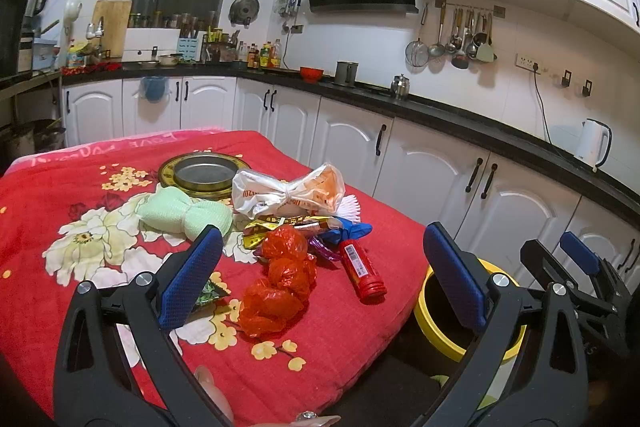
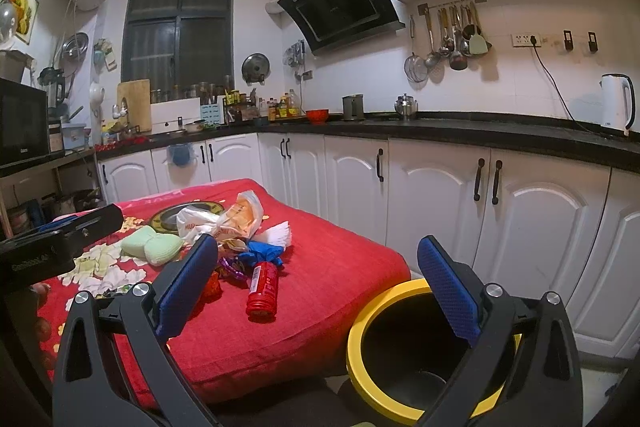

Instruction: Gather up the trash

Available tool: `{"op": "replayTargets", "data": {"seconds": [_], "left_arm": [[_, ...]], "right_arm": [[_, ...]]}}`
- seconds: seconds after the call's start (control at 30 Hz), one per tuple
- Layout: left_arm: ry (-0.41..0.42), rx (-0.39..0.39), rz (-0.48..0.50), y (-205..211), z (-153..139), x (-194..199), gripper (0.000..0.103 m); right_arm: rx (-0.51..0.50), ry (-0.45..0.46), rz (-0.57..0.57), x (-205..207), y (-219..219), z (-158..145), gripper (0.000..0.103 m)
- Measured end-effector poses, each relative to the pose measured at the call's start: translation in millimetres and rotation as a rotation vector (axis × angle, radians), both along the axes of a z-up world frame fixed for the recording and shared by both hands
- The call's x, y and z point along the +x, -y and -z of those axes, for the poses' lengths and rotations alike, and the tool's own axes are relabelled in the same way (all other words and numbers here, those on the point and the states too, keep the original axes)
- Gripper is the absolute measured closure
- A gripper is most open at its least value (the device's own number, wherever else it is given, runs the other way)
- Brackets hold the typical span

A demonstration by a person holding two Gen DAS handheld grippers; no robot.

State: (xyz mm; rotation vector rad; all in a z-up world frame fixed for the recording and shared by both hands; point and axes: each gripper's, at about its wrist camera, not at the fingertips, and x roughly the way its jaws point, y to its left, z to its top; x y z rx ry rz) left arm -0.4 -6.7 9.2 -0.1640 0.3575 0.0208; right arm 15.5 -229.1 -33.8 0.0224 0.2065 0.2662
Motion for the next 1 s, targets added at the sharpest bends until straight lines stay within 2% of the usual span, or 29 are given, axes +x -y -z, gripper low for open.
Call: {"op": "replayTargets", "data": {"seconds": [0.5, 1.0], "left_arm": [[-0.003, 0.000, -0.004, -3, -3, -2, 0.011], [-0.029, -0.040, -0.071, -33, 5, 7, 0.011]], "right_arm": [[0.000, -0.005, -0.003, 0, -3, 1, 0.006], [-0.022, -0.050, -0.123, 8, -26, 7, 0.006]]}}
